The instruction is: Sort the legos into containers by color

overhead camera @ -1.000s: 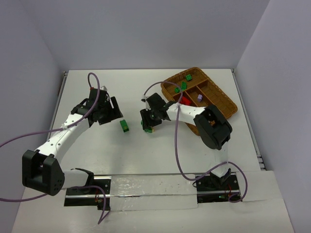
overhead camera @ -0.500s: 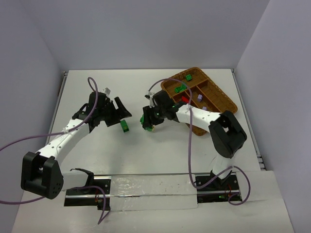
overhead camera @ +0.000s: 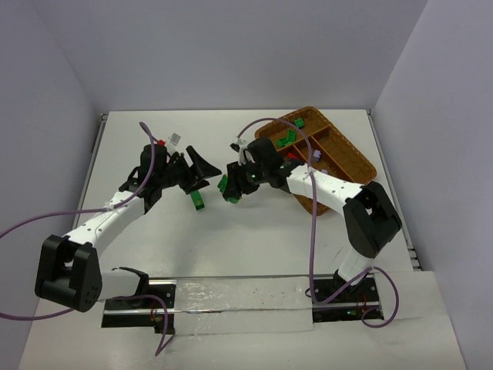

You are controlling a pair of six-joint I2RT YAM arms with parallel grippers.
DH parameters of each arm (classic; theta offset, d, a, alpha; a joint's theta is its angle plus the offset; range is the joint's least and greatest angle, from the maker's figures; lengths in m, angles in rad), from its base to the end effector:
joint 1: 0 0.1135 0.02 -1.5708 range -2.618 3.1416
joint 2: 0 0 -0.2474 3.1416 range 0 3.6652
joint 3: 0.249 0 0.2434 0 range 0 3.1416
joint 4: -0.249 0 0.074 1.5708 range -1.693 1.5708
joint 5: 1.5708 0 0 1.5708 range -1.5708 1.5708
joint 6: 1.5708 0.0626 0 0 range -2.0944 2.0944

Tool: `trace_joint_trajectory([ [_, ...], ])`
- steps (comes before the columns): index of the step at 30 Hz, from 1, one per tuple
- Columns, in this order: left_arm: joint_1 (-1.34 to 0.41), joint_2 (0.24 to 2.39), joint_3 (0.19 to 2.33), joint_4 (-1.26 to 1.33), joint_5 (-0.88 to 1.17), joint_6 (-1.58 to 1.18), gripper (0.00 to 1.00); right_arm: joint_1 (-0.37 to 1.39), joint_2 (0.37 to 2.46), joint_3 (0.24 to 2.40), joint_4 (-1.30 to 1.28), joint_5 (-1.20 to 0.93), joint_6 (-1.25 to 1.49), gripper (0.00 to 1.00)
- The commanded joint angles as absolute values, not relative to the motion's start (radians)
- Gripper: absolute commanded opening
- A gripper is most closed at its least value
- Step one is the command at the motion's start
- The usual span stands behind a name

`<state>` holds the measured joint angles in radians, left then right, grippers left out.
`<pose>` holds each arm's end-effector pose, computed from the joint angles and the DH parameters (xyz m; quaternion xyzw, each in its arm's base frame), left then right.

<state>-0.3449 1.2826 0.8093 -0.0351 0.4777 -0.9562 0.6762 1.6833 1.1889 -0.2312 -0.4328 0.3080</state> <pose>0.2728 -0.1286 0.2335 -0.1378 0.8350 -0.4604 0.2681 0.2813 0.2594 0.2134 -0.2496 0.8596 0.3618 0.2605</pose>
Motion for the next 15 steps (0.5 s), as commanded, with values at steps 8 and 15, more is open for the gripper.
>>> trace_joint_trajectory([
  [8, -0.356, 1.347, 0.813, 0.045, 0.505, -0.976, 0.81, 0.674, 1.605, 1.206, -0.213, -0.49, 0.295, 0.37],
  [15, -0.359, 1.359, 0.789, 0.087, 0.534, -0.998, 0.74, 0.675, 1.609, 1.229, -0.222, -0.497, 0.293, 0.37],
])
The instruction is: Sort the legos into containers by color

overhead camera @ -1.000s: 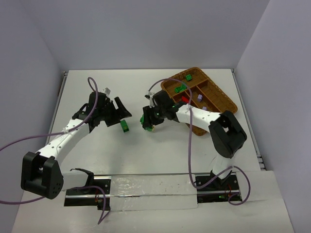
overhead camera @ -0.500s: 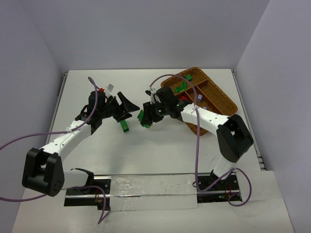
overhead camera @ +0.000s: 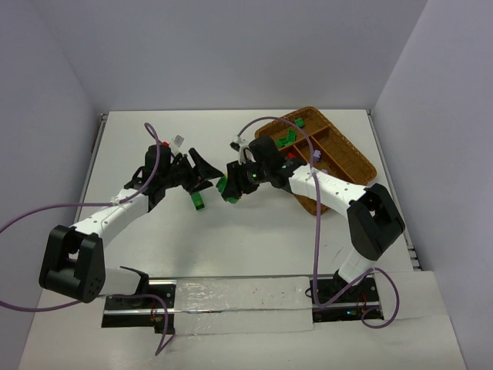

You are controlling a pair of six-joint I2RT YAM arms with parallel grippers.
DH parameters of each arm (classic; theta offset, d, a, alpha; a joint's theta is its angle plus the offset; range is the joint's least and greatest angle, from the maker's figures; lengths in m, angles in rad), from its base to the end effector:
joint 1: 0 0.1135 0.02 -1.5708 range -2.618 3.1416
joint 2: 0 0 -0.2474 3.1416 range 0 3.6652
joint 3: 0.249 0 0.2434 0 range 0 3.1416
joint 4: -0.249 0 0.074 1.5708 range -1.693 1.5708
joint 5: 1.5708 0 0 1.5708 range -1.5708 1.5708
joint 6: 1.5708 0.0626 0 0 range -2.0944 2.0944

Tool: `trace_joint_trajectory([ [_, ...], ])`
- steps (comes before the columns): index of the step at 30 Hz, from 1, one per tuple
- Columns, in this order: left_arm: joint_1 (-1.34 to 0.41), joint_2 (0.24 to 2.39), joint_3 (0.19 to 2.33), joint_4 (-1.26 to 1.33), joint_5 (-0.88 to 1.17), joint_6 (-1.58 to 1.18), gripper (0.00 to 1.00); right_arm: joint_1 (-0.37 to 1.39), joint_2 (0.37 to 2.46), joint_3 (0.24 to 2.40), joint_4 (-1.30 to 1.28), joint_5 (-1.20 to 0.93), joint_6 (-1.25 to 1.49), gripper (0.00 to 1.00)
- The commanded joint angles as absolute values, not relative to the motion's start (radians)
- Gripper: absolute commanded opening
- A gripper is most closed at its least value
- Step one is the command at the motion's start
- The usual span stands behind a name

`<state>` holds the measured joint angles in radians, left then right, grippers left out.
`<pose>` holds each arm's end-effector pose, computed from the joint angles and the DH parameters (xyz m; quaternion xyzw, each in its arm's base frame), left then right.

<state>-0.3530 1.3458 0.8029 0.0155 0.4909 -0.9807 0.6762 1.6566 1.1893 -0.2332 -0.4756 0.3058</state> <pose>0.2801 -0.1347 0.2191 -0.1444 0.8373 -0.4645 0.2496 0.2768 0.2589 0.2237 -0.2599 0.8479 0.3815 0.2606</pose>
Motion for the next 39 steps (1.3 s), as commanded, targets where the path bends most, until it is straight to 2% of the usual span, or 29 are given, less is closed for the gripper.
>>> trace_joint_trajectory([
  [1, -0.36, 1.36, 0.786, 0.096, 0.536, -1.002, 0.73, 0.675, 1.61, 1.229, -0.223, -0.498, 0.293, 0.37],
  [15, -0.391, 1.379, 0.775, 0.13, 0.545, -1.009, 0.58, 0.675, 1.614, 1.229, -0.209, -0.516, 0.307, 0.37],
  [17, -0.392, 1.378, 0.778, 0.128, 0.537, -1.008, 0.52, 0.675, 1.612, 1.23, -0.207, -0.517, 0.307, 0.37],
  [20, -0.396, 1.37, 0.783, 0.117, 0.523, -1.004, 0.35, 0.675, 1.611, 1.229, -0.211, -0.519, 0.305, 0.39],
  [21, -0.396, 1.368, 0.786, 0.11, 0.518, -1.001, 0.25, 0.675, 1.609, 1.228, -0.212, -0.522, 0.305, 0.41],
  [22, -0.396, 1.366, 0.789, 0.103, 0.514, -0.996, 0.16, 0.675, 1.607, 1.226, -0.212, -0.522, 0.305, 0.51],
  [23, -0.396, 1.365, 0.791, 0.099, 0.513, -0.993, 0.07, 0.674, 1.604, 1.222, -0.212, -0.522, 0.306, 0.69],
  [24, -0.396, 1.366, 0.795, 0.093, 0.513, -0.99, 0.0, 0.673, 1.6, 1.218, -0.211, -0.523, 0.307, 0.81],
  [25, -0.396, 1.365, 0.798, 0.086, 0.51, -0.986, 0.0, 0.673, 1.593, 1.213, -0.208, -0.531, 0.31, 0.86],
  [26, -0.396, 1.36, 0.797, 0.084, 0.507, -0.983, 0.0, 0.67, 1.583, 1.202, -0.202, -0.544, 0.313, 0.99],
  [33, -0.391, 1.333, 0.782, 0.075, 0.513, -0.955, 0.0, 0.616, 1.521, 1.153, -0.228, -0.675, 0.307, 1.0],
  [39, -0.352, 1.301, 0.764, 0.08, 0.638, -0.861, 0.0, 0.555, 1.428, 1.079, -0.201, -0.758, 0.293, 1.0],
])
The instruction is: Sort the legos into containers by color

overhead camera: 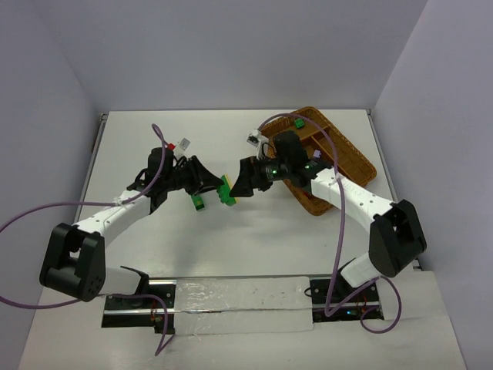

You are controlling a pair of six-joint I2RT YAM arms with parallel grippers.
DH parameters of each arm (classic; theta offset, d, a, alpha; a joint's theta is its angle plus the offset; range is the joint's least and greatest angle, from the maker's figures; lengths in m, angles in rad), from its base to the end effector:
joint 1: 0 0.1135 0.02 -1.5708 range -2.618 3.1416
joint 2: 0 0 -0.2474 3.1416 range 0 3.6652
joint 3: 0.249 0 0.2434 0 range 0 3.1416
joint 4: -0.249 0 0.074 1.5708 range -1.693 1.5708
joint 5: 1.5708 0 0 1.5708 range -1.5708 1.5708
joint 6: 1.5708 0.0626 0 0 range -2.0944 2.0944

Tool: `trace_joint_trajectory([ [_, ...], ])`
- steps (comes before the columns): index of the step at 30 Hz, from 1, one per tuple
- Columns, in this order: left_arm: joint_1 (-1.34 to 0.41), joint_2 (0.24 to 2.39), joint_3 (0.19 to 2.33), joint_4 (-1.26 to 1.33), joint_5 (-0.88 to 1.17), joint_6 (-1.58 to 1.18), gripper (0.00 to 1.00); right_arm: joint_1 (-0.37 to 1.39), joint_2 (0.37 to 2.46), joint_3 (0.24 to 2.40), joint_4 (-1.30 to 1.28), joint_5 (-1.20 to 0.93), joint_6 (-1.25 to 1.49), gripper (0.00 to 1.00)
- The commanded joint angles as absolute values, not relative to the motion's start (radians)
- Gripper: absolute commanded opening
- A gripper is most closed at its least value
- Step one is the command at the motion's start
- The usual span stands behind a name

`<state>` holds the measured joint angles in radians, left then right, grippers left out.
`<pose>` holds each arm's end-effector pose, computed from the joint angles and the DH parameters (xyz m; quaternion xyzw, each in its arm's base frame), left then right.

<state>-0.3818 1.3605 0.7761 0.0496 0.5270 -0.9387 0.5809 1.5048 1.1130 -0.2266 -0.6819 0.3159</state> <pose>0.2745 -0.1441 0.2100 -0.1066 0.8420 -0.4719 0.2388 0.2663 0.2220 0.2546 -0.2626 0.8100 0.4551 0.2605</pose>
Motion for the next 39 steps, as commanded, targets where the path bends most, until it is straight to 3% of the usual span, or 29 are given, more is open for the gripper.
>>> trace_joint_trajectory([
  [1, -0.34, 1.295, 0.763, 0.084, 0.656, -0.854, 0.0, 0.546, 1.414, 1.069, -0.201, -0.758, 0.287, 1.0],
  [9, -0.337, 1.222, 0.812, 0.043, 0.79, -0.72, 0.0, 0.477, 1.357, 0.995, -0.035, -0.884, 0.335, 1.0],
  [18, -0.337, 1.155, 0.793, 0.13, 0.929, -0.684, 0.0, 0.474, 1.439, 1.043, 0.016, -0.982, 0.345, 1.0],
  [33, -0.337, 1.101, 0.764, 0.186, 0.988, -0.67, 0.0, 0.505, 1.497, 1.055, 0.223, -1.173, 0.483, 0.85],
  [39, -0.337, 1.095, 0.772, 0.169, 0.981, -0.661, 0.0, 0.51, 1.505, 1.074, 0.218, -1.213, 0.484, 0.84],
])
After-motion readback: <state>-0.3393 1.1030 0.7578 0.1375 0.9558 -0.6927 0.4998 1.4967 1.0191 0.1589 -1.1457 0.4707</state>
